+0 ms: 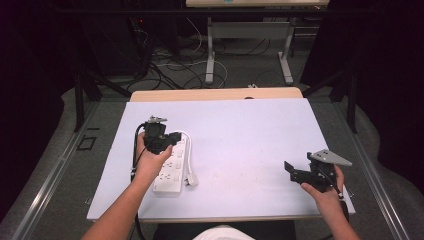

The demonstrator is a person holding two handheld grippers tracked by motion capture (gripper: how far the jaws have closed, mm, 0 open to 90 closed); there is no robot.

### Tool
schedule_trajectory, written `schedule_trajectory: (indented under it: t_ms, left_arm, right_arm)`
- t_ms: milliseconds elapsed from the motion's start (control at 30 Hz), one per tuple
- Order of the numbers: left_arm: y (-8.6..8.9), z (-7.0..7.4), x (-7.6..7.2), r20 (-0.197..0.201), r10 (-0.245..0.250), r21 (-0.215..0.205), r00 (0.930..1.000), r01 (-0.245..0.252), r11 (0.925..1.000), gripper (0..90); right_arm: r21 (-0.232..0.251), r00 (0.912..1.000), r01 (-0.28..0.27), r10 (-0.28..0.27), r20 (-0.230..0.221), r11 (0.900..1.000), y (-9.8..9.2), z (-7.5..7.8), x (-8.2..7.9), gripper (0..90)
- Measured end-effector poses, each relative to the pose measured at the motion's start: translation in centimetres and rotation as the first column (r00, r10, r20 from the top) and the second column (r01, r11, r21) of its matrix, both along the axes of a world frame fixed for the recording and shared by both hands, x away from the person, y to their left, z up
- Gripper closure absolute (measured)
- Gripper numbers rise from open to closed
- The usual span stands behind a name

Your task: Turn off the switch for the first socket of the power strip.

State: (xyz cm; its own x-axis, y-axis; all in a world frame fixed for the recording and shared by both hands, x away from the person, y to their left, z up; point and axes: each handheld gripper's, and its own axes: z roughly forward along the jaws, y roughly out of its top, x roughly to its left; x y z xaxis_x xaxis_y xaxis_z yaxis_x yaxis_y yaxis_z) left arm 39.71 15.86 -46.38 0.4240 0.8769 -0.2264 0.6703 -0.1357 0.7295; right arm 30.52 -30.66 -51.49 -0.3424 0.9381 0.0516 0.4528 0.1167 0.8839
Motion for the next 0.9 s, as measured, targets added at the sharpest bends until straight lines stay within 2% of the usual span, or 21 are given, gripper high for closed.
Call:
schedule_trajectory:
  t_ms: [300,367,633,667,700,800,900]
  left_arm:
    - [-0.2,-0.9,0.2,-0.036,0.014,0.015,0.9992,-0.013,0.9998,87.9]
    - [-0.1,-1.0,0.2,-0.055,0.006,0.021,0.9985,-0.005,0.9998,89.1]
    - [-0.3,-1.9,0.3,-0.076,0.019,0.025,0.9969,-0.017,0.9995,89.5]
    - [-0.2,-1.9,0.3,-0.088,0.012,0.027,0.9961,-0.010,0.9996,89.6]
    - [-0.2,-2.1,0.3,-0.082,0.021,0.028,0.9964,-0.019,0.9994,89.6]
    - [-0.1,-2.3,0.3,-0.105,0.014,0.031,0.9944,-0.011,0.9995,89.6]
    - [-0.2,-2.6,0.3,-0.111,0.021,0.030,0.9936,-0.018,0.9994,89.6]
  right_arm:
    - [0.002,1.0000,-0.003,0.003,0.003,1.000,0.0,0.0,0.0,8.9]
    - [0.003,1.0000,-0.002,0.002,0.002,1.000,0.0,0.0,0.0,8.9]
    - [0.003,1.0000,-0.002,0.002,0.002,1.000,0.0,0.0,0.0,8.9]
    - [0.003,1.0000,-0.002,0.002,0.002,1.000,0.0,0.0,0.0,8.9]
    - [0.003,1.0000,-0.003,0.003,0.002,1.000,0.0,0.0,0.0,8.9]
    - [0.004,1.0000,-0.003,0.003,0.002,1.000,0.0,0.0,0.0,8.9]
    - [0.004,1.0000,-0.004,0.004,0.002,1.000,0.0,0.0,0.0,8.9]
